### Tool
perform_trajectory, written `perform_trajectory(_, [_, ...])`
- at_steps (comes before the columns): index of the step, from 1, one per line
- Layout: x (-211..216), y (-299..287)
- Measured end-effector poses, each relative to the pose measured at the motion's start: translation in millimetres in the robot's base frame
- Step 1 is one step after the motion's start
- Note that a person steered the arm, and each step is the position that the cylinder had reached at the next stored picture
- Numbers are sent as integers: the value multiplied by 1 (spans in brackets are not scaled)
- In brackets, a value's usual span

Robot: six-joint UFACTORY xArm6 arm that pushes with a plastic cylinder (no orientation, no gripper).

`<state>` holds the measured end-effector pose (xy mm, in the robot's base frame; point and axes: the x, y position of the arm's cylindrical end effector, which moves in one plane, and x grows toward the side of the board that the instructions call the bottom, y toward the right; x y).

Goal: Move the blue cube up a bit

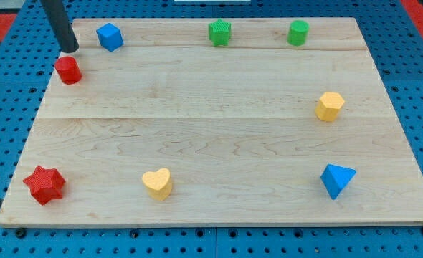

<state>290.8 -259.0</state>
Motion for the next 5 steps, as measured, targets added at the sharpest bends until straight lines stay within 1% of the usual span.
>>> perform_trajectory(1, [1,45])
perform_trajectory(2, [-7,66])
perform_trajectory(5, [-4,65])
